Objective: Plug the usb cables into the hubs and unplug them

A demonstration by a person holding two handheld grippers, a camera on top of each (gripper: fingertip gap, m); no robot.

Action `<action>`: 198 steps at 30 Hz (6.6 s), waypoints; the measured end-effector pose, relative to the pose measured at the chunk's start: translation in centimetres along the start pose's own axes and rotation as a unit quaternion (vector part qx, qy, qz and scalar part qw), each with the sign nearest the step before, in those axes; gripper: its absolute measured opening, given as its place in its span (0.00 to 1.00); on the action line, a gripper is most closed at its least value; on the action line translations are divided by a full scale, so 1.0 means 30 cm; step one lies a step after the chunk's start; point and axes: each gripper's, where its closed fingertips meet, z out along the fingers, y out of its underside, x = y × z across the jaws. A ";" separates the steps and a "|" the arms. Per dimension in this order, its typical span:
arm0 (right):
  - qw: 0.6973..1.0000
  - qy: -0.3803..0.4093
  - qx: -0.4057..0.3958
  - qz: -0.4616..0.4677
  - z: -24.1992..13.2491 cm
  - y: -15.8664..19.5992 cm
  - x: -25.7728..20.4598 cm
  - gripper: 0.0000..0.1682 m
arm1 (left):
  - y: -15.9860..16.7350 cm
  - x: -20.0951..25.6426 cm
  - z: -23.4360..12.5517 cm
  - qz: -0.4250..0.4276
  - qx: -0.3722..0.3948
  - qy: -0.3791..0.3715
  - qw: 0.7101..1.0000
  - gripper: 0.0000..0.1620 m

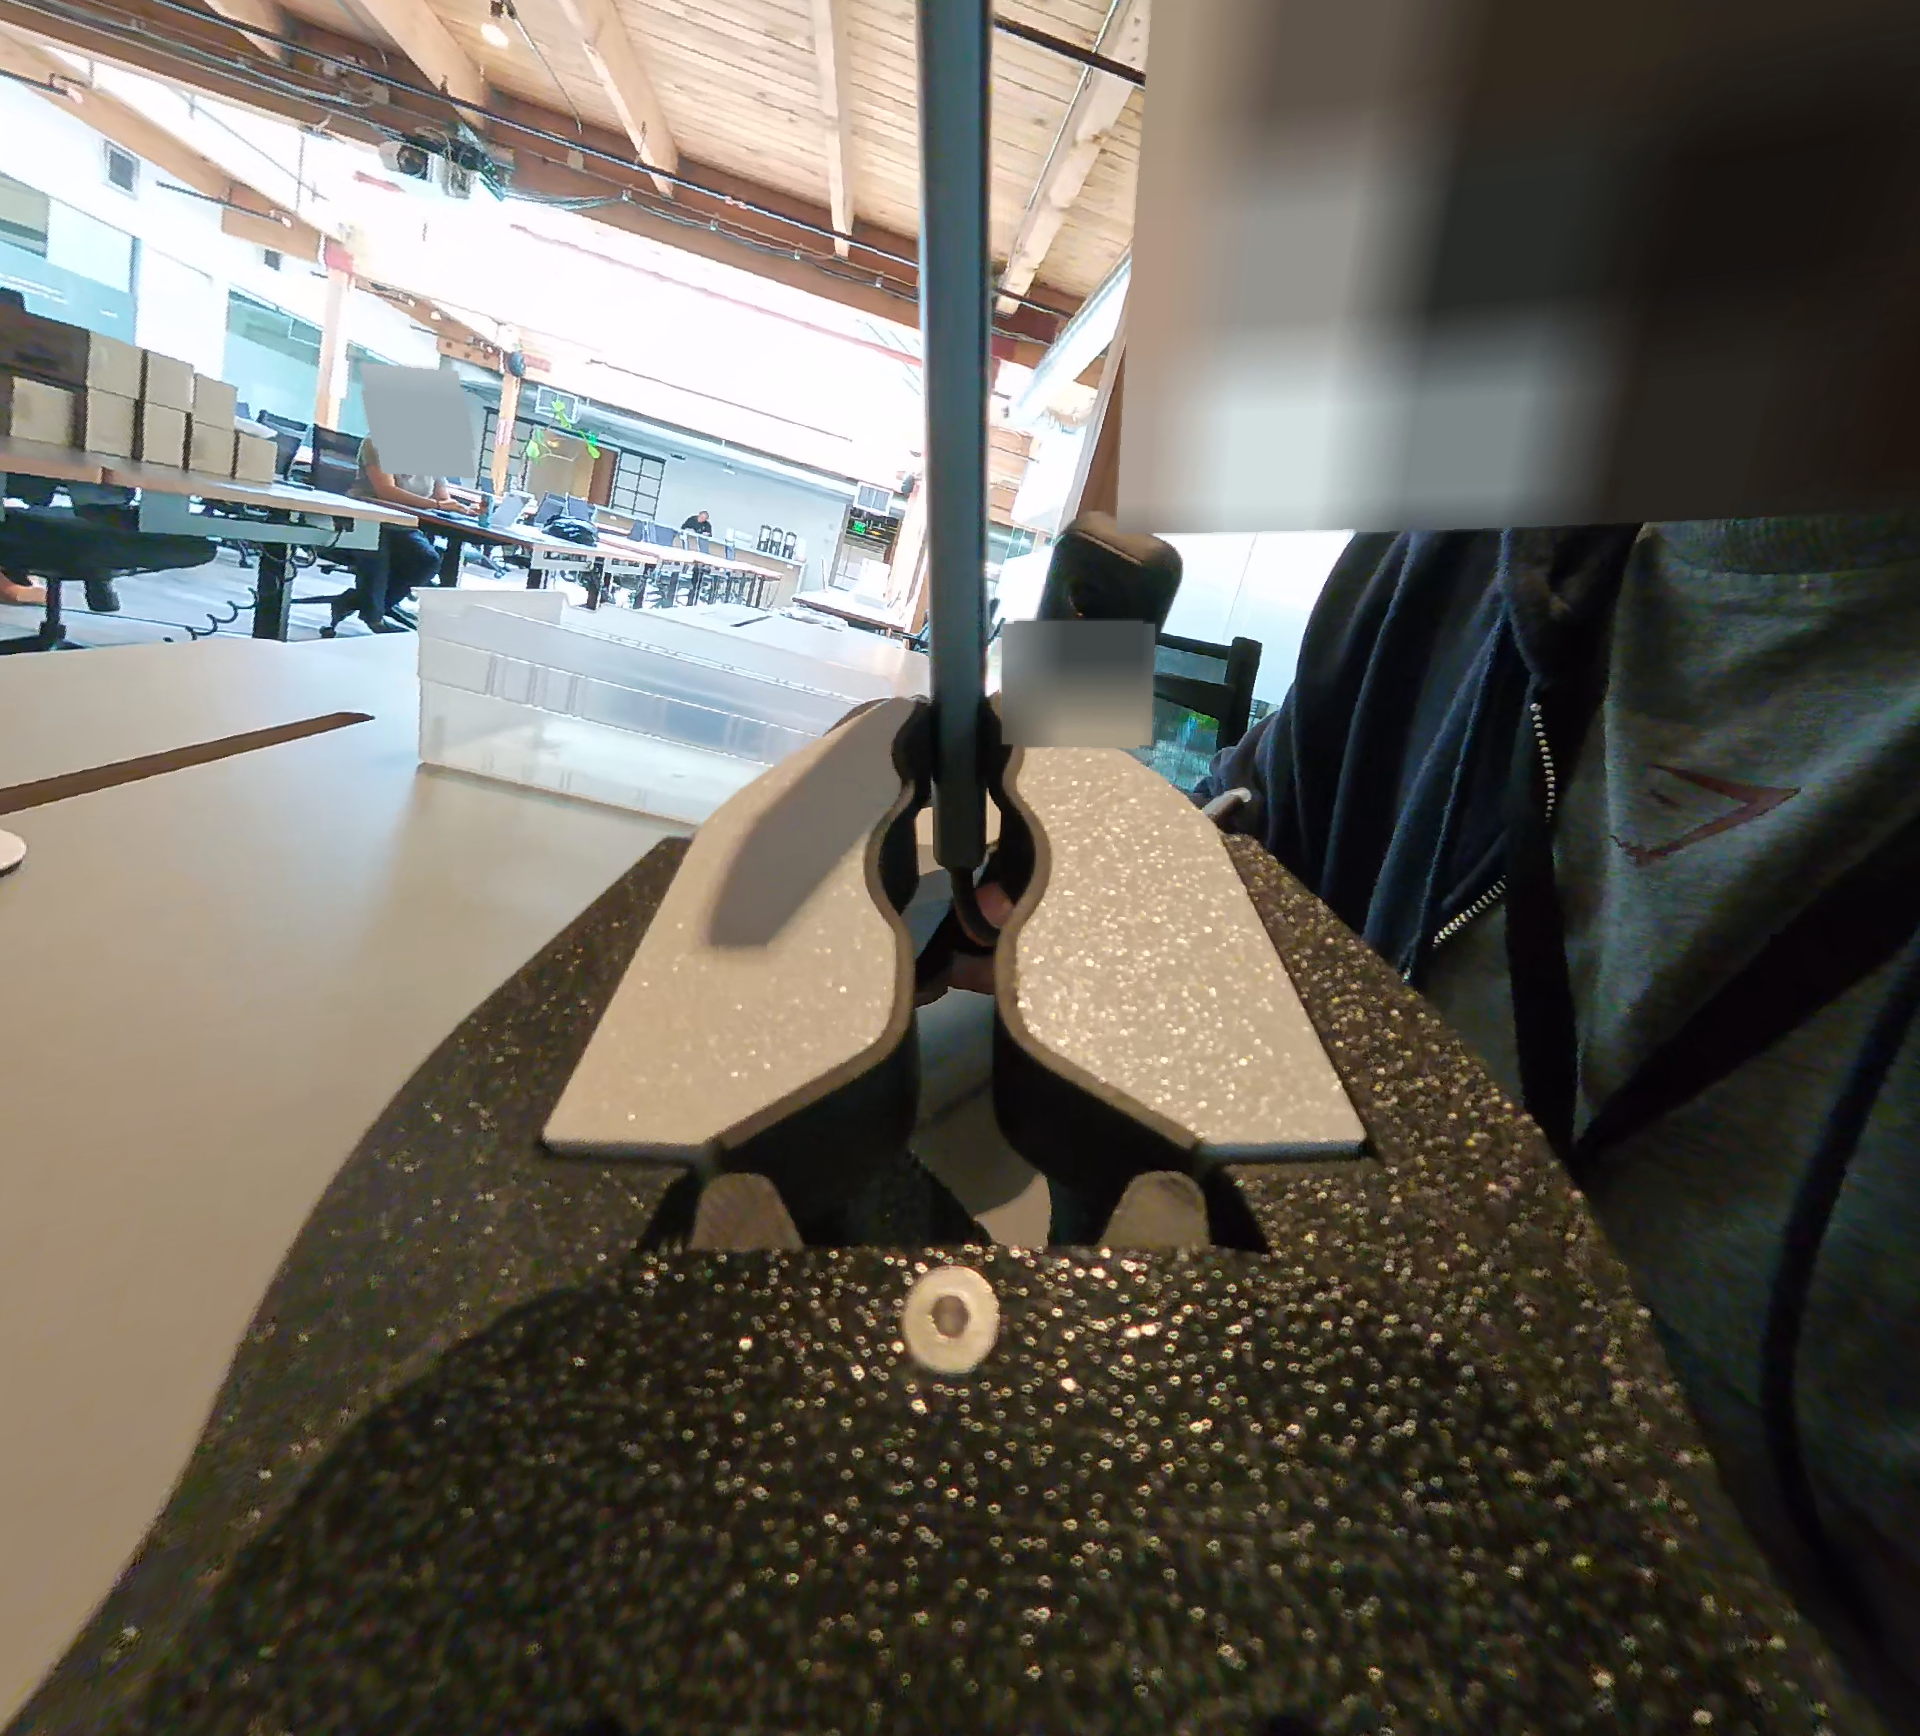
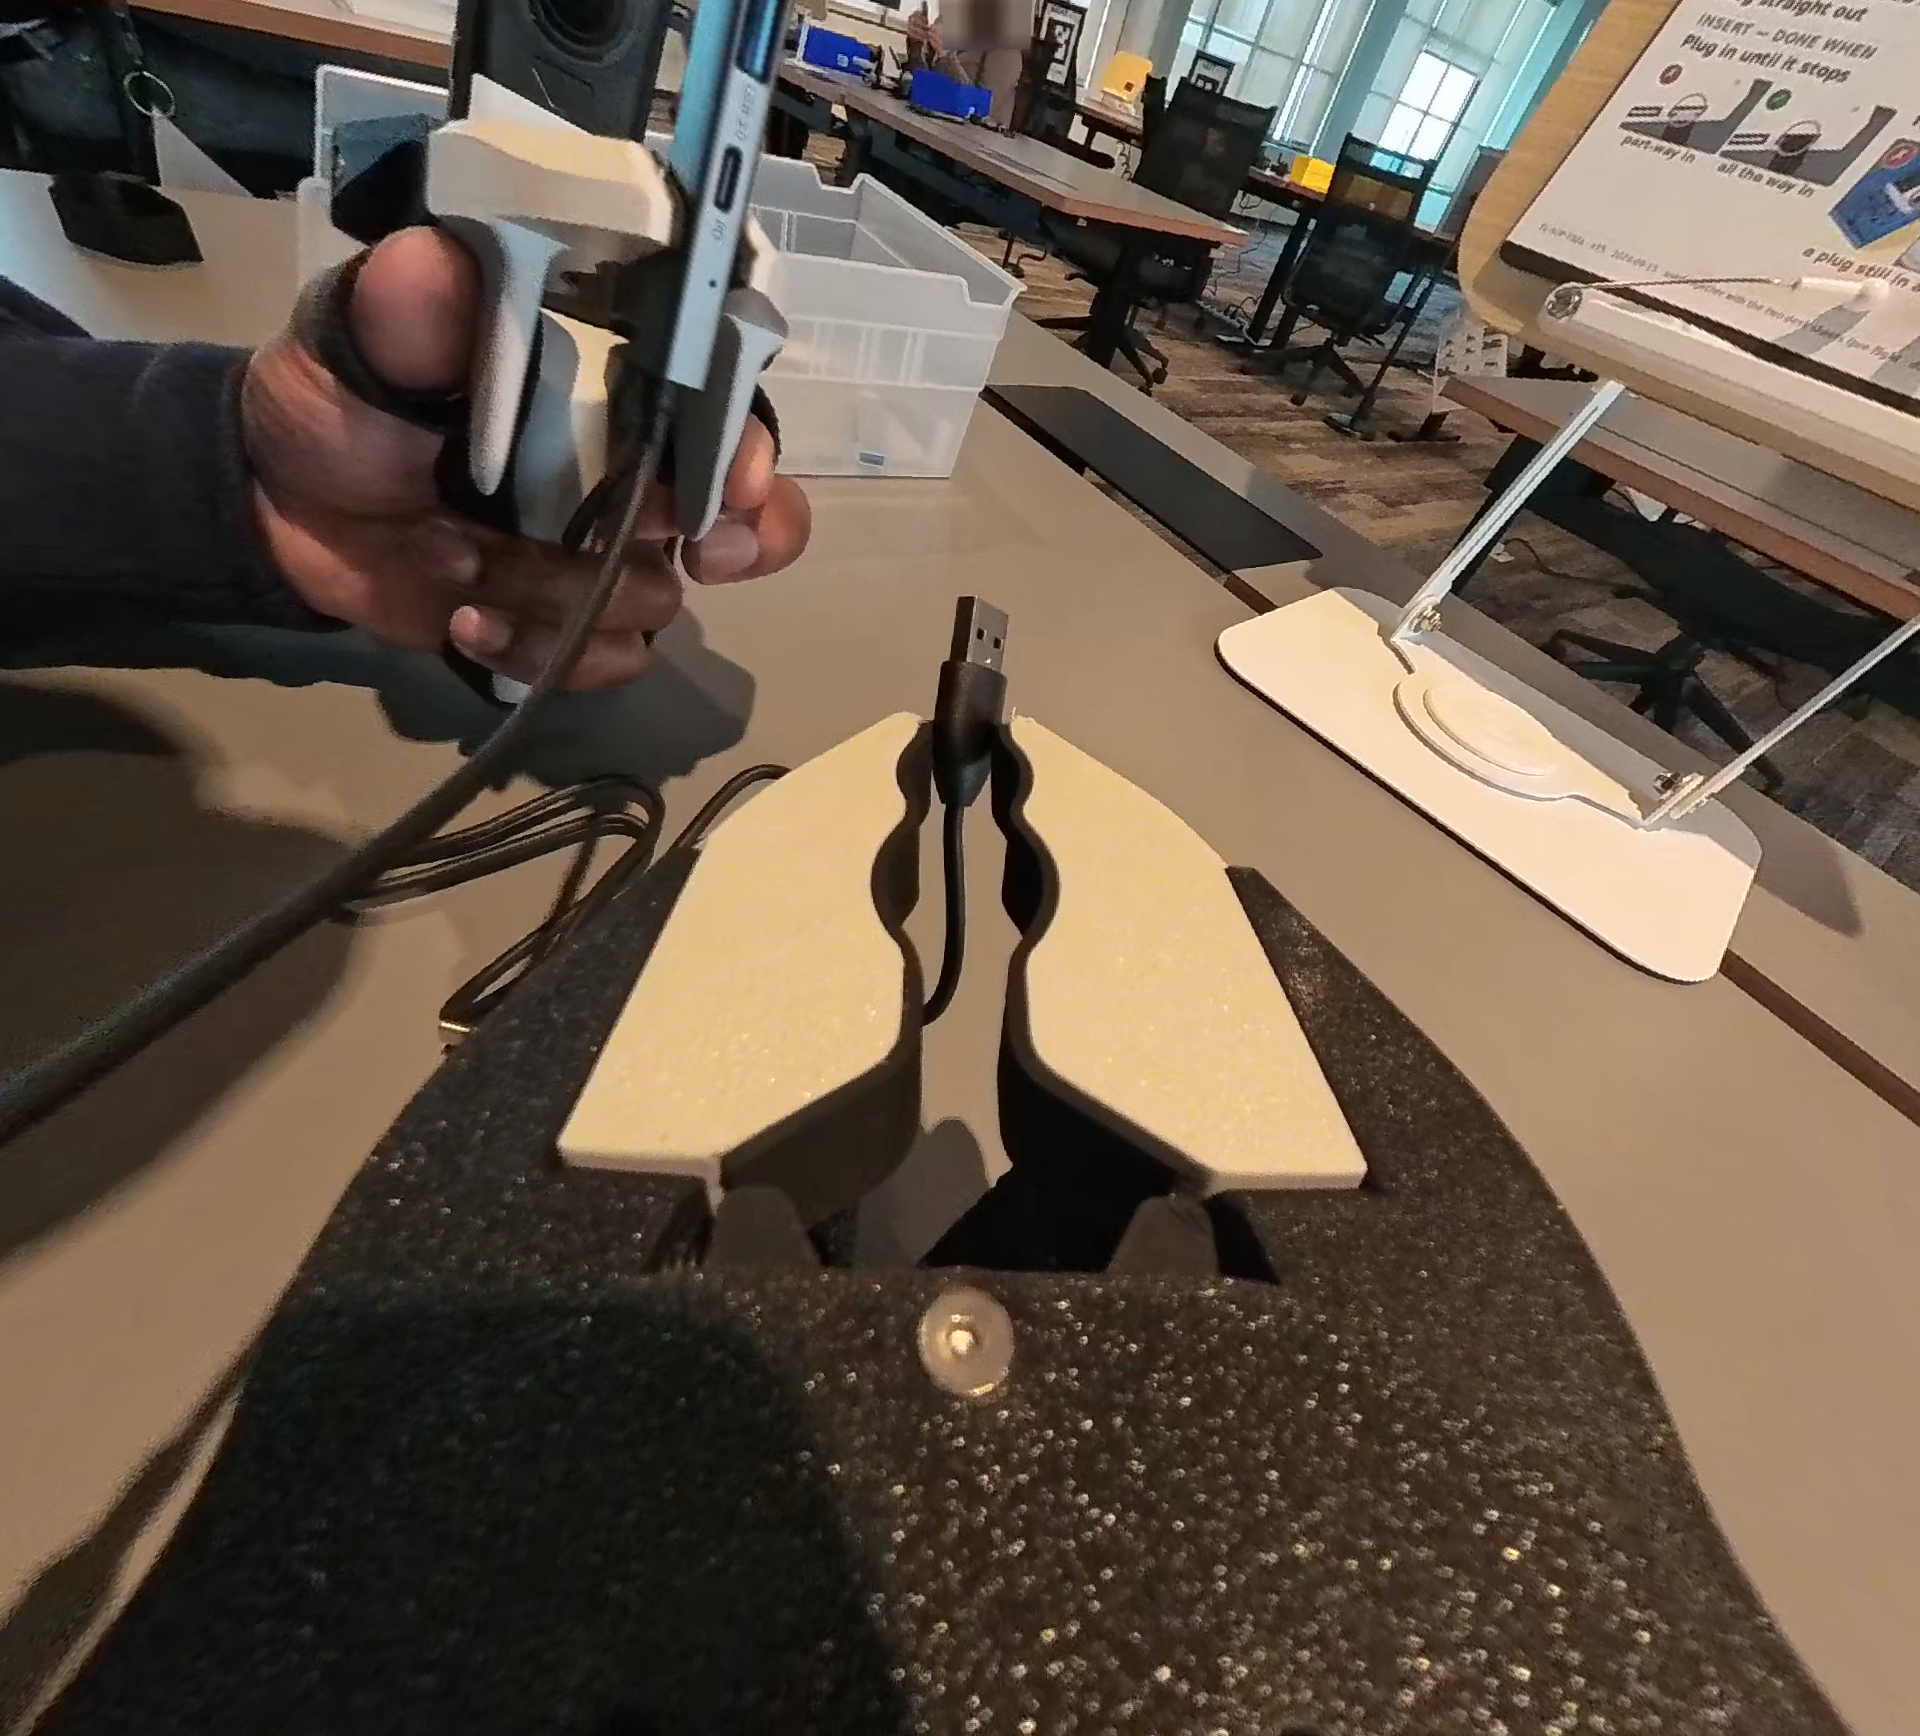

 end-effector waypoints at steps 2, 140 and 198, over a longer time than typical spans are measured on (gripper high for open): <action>1.000 0.001 0.000 0.000 0.000 0.000 0.001 0.06 | 0.001 -0.006 -0.001 -0.004 -0.001 -0.005 1.000 0.06; 0.852 -0.359 0.023 0.380 -0.118 -0.145 -0.133 0.06 | 0.135 0.069 0.007 -0.115 -0.164 0.058 0.978 0.06; 0.791 -0.359 -0.052 0.493 -0.070 -0.006 -0.141 0.06 | 0.321 0.047 -0.085 -0.115 -0.370 -0.013 0.922 0.06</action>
